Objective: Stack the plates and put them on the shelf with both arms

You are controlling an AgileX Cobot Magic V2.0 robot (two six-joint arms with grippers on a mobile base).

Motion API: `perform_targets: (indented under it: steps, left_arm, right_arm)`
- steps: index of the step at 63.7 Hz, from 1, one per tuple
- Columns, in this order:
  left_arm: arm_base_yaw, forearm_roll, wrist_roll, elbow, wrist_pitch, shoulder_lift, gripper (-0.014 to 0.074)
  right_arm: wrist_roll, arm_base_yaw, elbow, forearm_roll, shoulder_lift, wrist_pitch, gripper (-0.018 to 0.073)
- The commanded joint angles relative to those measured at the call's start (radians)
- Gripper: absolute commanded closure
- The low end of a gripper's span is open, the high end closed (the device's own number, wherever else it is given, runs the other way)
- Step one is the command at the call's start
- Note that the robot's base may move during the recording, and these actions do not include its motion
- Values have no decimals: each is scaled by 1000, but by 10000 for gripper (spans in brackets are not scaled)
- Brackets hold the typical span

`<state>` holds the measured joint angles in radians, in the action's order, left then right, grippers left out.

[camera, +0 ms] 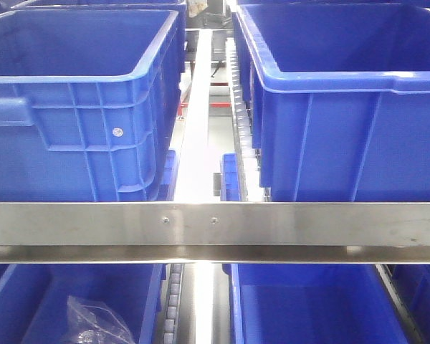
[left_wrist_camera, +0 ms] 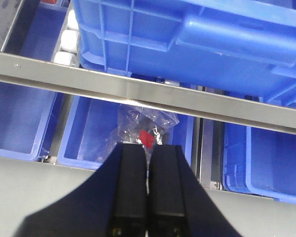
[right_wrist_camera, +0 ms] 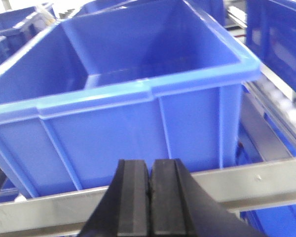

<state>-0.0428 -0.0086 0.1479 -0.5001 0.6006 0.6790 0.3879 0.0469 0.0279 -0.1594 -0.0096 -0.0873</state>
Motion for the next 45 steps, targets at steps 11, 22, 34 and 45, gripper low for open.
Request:
perform_targets:
  steps: [11,22,34,45]
  left_arm:
    - [-5,-6,6,-27,-72,-2,514]
    - [-5,-6,6,-27,-72,-2,514]
    - [-5,-6,6,-27,-72,-2,514]
    - [-5,-6,6,-27,-72,-2,514]
  right_arm:
    - [-1,7,1,2,-20,77,503]
    - [-1,7,1,5,-20,87,503]
    - [-57,7,1,45,-20,87,503]
    - [-158,6,1,128,-20,72,503]
